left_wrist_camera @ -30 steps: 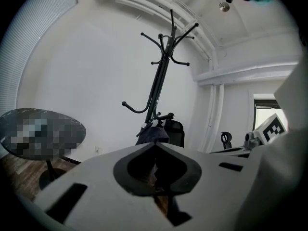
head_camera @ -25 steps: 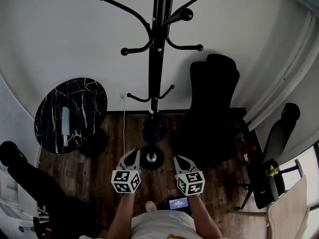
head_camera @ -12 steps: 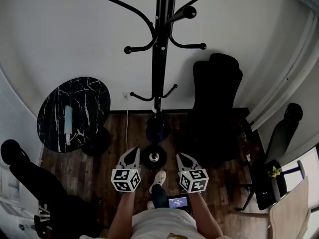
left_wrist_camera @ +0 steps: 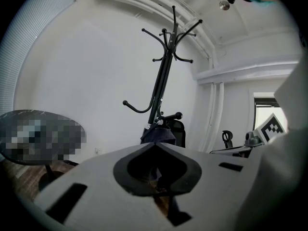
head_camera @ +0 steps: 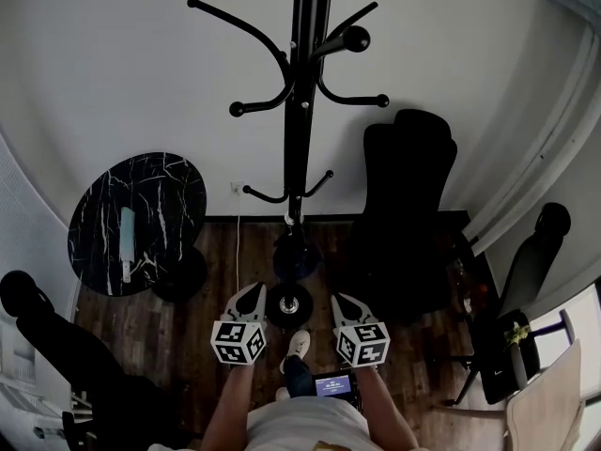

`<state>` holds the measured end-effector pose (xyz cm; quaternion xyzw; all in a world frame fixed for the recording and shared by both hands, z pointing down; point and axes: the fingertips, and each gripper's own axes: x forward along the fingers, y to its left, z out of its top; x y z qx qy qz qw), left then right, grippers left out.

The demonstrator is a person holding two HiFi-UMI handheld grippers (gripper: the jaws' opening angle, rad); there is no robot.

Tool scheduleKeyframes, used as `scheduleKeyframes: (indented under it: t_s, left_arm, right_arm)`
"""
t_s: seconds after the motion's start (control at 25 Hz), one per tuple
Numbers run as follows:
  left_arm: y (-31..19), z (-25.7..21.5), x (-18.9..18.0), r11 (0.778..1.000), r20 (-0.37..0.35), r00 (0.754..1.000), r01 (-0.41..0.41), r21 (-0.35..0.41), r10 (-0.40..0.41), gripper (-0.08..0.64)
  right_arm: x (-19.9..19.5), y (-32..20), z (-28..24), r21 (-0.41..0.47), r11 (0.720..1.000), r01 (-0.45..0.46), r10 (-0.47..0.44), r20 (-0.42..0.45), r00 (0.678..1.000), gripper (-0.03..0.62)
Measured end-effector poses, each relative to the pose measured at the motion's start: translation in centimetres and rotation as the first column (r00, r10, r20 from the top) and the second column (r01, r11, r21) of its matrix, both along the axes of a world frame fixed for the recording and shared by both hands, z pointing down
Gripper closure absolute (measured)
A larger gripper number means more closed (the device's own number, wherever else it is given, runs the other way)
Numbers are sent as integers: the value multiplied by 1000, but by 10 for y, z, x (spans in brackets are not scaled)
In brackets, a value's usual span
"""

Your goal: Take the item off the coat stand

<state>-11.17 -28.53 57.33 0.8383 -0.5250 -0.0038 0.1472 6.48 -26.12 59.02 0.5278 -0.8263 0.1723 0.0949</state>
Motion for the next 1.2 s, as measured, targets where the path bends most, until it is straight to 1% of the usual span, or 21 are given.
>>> scheduleKeyframes:
  t_s: [0.16, 0.36, 0.56, 0.72, 0.84, 0.88, 1.0, 1.04, 1.08, 1.2]
  left_arm:
    - [-15, -1, 3, 1000, 2, 1000, 2, 2, -2, 540]
    - [-28, 6, 6, 1000, 16, 1000, -8, -12, 8, 540]
    - [-38, 15, 7, 999, 25, 1000, -18, -32, 18, 540]
    - [-50, 20, 11, 999, 32, 999, -28, -44, 30, 538]
    - [-57, 27, 15, 997, 44, 998, -41, -58, 43, 538]
    - [-58, 32, 17, 996, 46, 997, -51, -71, 54, 538]
    - [-61, 45, 22, 990, 47, 995, -86, -113, 91, 532]
    - [-62, 47, 23, 989, 50, 994, -93, -117, 99, 515]
    - [-63, 49, 24, 988, 53, 993, -99, -119, 106, 477]
    - [-66, 54, 25, 987, 51, 992, -107, -124, 114, 440]
  right_arm:
    - [3, -15, 2, -1, 1000, -2, 2, -17, 1000, 580]
    - [5, -32, 6, -14, 1000, -8, 7, -36, 999, 580]
    - [-2, -45, 7, -5, 1000, 7, -8, -7, 1000, 580]
    - [-6, -58, 16, -17, 1000, 16, -17, -67, 998, 580]
    - [-8, -67, 21, -22, 999, 25, -26, -88, 996, 578]
    - [-8, -71, 23, -25, 999, 28, -30, -99, 995, 557]
    - [-11, -85, 27, -24, 999, 42, -45, -149, 988, 537]
    - [-11, -91, 27, -20, 999, 46, -48, -160, 986, 534]
    - [-12, -96, 26, -16, 999, 48, -50, -165, 985, 529]
    - [-14, -108, 25, -16, 998, 55, -57, -171, 984, 505]
